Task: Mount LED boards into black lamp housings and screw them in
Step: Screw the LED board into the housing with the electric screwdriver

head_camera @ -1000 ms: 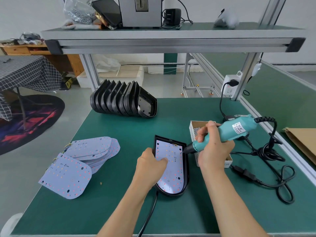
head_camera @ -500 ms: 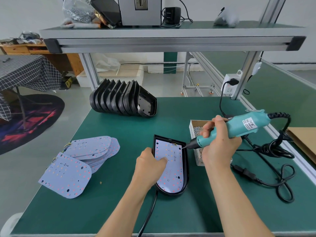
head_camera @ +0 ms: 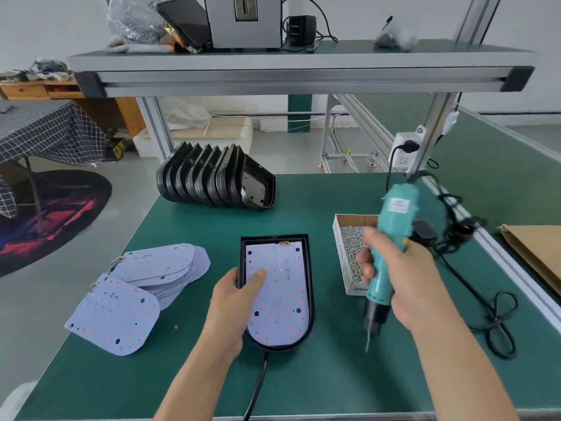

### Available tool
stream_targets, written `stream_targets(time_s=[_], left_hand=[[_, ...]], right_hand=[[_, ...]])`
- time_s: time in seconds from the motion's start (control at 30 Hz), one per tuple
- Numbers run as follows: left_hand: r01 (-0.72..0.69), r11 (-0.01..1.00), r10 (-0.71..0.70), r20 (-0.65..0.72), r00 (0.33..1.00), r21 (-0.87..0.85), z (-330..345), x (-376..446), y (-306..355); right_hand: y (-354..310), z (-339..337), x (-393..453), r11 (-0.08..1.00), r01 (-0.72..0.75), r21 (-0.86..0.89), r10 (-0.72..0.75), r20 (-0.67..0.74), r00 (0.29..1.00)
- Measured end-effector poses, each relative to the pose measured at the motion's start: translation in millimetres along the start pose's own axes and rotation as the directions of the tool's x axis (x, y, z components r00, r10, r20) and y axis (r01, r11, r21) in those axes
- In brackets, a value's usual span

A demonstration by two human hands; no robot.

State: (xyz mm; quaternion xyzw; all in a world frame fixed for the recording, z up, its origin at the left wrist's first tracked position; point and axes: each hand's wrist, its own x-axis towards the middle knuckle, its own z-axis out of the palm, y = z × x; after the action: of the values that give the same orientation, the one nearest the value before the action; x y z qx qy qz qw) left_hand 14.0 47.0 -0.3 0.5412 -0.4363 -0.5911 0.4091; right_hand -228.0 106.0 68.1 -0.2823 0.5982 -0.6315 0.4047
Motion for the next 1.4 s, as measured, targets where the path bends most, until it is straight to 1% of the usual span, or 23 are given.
stream_targets(time_s=[0.03, 0.13, 0.23, 0.33, 0.4, 0.43, 0.5, 0.6, 0.8, 0.83, 0.9, 1.0, 1.17, 1.2, 1.23, 1.27, 1.3, 1.33, 1.37, 1.4], left_hand=[[0.002, 0.999, -0.002, 0.002, 1.0, -0.05, -2, -2, 2], [-0.006, 0.986, 0.011, 0.032, 0.999, -0.164, -5, -11, 11], [-0.047, 0.98, 0.059, 0.057, 0.997, -0.193, -6, -19, 21], [-0.102, 0.978, 0.111, 0.041, 0.993, -0.182, -6, -26, 28], [-0.134, 0.976, 0.141, 0.027, 0.99, -0.174, -7, -29, 30], [-0.149, 0.973, 0.155, 0.021, 0.988, -0.175, -7, -31, 31], [-0.173, 0.97, 0.177, 0.006, 0.984, -0.171, -9, -33, 32], [-0.213, 0.966, 0.211, -0.033, 0.977, -0.148, -10, -37, 33], [-0.271, 0.955, 0.262, -0.09, 0.961, -0.119, -11, -42, 38], [-0.275, 0.954, 0.266, -0.093, 0.96, -0.116, -11, -43, 39], [-0.277, 0.953, 0.266, -0.1, 0.959, -0.119, -10, -46, 40], [-0.281, 0.952, 0.269, -0.11, 0.957, -0.12, -11, -48, 40], [-0.279, 0.953, 0.267, -0.107, 0.958, -0.118, -10, -50, 41], [-0.279, 0.953, 0.267, -0.11, 0.957, -0.118, -10, -50, 41], [-0.28, 0.953, 0.268, -0.11, 0.957, -0.115, -9, -50, 40], [-0.28, 0.954, 0.268, -0.111, 0.957, -0.11, -9, -50, 40], [-0.281, 0.954, 0.269, -0.112, 0.957, -0.102, -9, -49, 40], [-0.281, 0.955, 0.27, -0.114, 0.956, -0.092, -9, -49, 39], [-0.282, 0.956, 0.272, -0.114, 0.956, -0.085, -9, -49, 38], [-0.283, 0.956, 0.273, -0.109, 0.956, -0.082, -8, -49, 37]], right_hand=[[2, 0, -3, 0.995, -0.021, -0.098, 0.025, 0.041, 0.999], [12, 9, -9, 0.958, -0.047, -0.285, 0.086, 0.126, 0.988], [28, 22, -10, 0.857, 0.027, -0.515, 0.046, 0.13, 0.99], [42, 40, -12, 0.684, 0.079, -0.726, 0.034, 0.139, 0.99], [48, 50, -14, 0.499, 0.086, -0.862, 0.017, 0.109, 0.994], [51, 54, -15, 0.418, 0.108, -0.902, -0.005, 0.117, 0.993], [52, 60, -20, 0.327, 0.143, -0.934, -0.032, 0.14, 0.99], [53, 66, -25, 0.2, 0.152, -0.968, -0.057, 0.143, 0.988], [52, 72, -28, -0.025, 0.226, -0.974, -0.009, 0.226, 0.974], [52, 73, -28, -0.055, 0.241, -0.969, -0.003, 0.242, 0.97], [52, 74, -29, -0.074, 0.247, -0.966, -0.004, 0.248, 0.969], [52, 73, -31, -0.061, 0.234, -0.97, -0.021, 0.235, 0.972], [49, 69, -37, -0.071, 0.249, -0.966, -0.014, 0.251, 0.968], [46, 68, -38, -0.087, 0.265, -0.96, -0.029, 0.268, 0.963], [43, 66, -38, -0.058, 0.278, -0.959, -0.088, 0.283, 0.955], [41, 64, -38, 0.055, 0.305, -0.951, -0.201, 0.289, 0.936], [36, 62, -39, 0.235, 0.339, -0.911, -0.319, 0.257, 0.912], [30, 62, -40, 0.487, 0.369, -0.792, -0.388, 0.182, 0.903], [23, 63, -42, 0.71, 0.372, -0.597, -0.385, 0.113, 0.916], [17, 66, -44, 0.855, 0.337, -0.394, -0.324, 0.101, 0.941]])
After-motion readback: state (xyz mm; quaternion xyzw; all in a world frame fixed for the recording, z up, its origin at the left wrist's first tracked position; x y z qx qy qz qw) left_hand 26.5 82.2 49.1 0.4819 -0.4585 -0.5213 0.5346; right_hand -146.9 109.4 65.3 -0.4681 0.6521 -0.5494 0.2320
